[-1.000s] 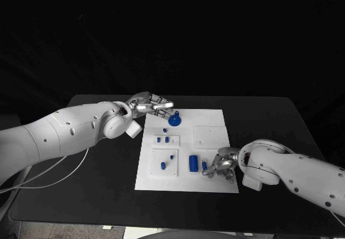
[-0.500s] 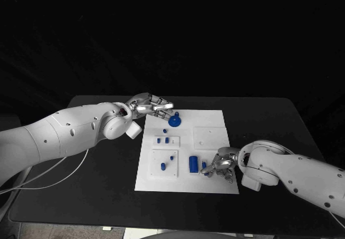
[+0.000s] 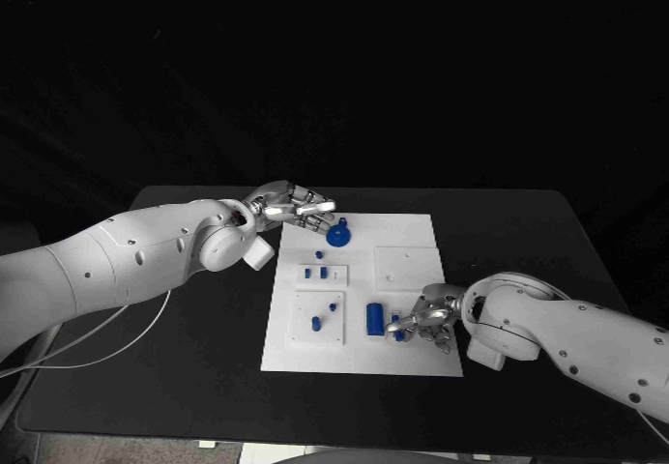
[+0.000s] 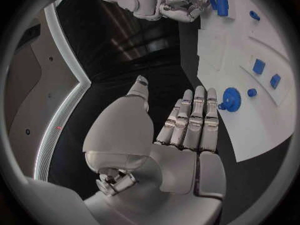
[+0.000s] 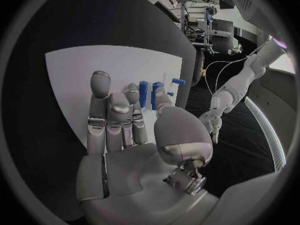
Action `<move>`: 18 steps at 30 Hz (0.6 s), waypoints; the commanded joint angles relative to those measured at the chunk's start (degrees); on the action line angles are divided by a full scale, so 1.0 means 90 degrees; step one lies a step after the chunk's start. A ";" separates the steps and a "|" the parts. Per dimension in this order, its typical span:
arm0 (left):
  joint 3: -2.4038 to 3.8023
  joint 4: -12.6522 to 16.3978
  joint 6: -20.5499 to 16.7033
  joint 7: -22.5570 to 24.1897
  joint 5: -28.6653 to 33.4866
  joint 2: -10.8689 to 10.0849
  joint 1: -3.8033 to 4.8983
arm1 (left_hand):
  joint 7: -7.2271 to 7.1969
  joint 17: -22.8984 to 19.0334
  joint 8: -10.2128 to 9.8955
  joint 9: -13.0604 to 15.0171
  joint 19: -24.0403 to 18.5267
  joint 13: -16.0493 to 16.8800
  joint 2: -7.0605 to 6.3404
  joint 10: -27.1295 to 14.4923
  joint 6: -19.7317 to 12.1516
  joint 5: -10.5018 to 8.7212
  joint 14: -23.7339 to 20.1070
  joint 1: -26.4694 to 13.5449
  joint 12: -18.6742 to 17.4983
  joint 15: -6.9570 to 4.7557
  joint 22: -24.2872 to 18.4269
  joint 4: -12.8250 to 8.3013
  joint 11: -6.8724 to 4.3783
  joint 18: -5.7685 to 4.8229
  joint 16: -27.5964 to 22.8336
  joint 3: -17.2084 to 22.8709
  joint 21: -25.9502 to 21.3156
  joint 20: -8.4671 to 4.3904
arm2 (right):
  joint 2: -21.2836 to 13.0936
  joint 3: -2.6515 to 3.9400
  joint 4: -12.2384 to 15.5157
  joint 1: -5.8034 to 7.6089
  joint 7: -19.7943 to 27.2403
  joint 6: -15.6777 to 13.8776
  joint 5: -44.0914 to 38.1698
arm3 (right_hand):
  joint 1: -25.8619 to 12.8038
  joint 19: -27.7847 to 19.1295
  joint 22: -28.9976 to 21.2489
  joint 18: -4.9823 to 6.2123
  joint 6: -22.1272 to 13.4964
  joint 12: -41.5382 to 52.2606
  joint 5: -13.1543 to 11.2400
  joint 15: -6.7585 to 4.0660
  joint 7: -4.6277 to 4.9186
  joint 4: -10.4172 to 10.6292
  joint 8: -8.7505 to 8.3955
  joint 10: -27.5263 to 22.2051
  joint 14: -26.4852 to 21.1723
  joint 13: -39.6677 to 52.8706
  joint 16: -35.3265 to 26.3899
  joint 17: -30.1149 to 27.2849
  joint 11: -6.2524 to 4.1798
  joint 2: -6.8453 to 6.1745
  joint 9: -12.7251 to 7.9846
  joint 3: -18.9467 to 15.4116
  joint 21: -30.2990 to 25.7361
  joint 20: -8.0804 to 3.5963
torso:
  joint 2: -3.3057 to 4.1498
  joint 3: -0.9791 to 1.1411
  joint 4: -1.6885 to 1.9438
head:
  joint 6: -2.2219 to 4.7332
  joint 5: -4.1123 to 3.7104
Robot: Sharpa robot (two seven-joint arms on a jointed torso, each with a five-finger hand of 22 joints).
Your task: Assemble the parts on the task board
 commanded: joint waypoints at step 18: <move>0.0001 0.0011 0.0097 0.0013 -0.0022 -0.0014 -0.0005 | -0.0004 -0.0004 0.0002 0.0008 0.0006 0.0002 0.0066 -0.0039 0.0017 -0.0013 0.0005 -0.0003 -0.0015 -0.0003 0.0006 -0.0055 0.0013 -0.0062 -0.0029 0.0009 0.0001 -0.0003 | -0.0266 0.0001 0.0185 -0.0069 0.0256 0.0452 0.0001 | 0.0535 0.0233 0.0005 -0.0083 -0.0011 -0.0011 -0.0025 -0.0005 0.0001 -0.0344 0.0004 0.0008 0.0024 0.0007 -0.0017 0.0015 0.0008 -0.0099 0.0030 -0.0127 0.0014 -0.0038 | -0.0002 0.0001 -0.0004 | 0.0004 -0.0005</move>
